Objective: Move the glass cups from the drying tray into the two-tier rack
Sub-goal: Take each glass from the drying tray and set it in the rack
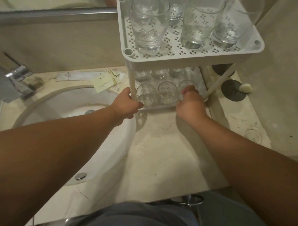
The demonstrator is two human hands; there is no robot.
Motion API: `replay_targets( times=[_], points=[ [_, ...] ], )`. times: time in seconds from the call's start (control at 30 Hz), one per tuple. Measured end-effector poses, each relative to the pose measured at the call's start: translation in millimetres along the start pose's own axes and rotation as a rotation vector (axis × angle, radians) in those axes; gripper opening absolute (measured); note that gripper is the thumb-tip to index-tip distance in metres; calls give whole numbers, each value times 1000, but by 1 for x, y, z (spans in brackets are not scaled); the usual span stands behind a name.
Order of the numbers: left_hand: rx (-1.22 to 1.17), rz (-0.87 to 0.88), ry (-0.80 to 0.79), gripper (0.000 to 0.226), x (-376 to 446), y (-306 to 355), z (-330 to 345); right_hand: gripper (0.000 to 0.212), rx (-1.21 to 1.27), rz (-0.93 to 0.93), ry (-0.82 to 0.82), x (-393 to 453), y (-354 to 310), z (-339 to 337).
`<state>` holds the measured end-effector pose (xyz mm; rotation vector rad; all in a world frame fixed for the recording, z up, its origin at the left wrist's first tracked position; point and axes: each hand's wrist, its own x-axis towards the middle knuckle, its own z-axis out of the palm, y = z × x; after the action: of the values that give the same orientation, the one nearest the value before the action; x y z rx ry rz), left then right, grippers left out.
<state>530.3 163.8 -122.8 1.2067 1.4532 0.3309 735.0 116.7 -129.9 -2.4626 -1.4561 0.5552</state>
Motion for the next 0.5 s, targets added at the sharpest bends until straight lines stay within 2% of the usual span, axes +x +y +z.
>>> replay_targets(
  times=[0.3, 0.5],
  points=[
    [33, 20, -9, 58, 1, -1, -3, 32, 46, -4, 0, -2, 2, -1],
    [206, 114, 18, 62, 3, -7, -7, 35, -28, -34, 57, -12, -1, -3]
  ],
)
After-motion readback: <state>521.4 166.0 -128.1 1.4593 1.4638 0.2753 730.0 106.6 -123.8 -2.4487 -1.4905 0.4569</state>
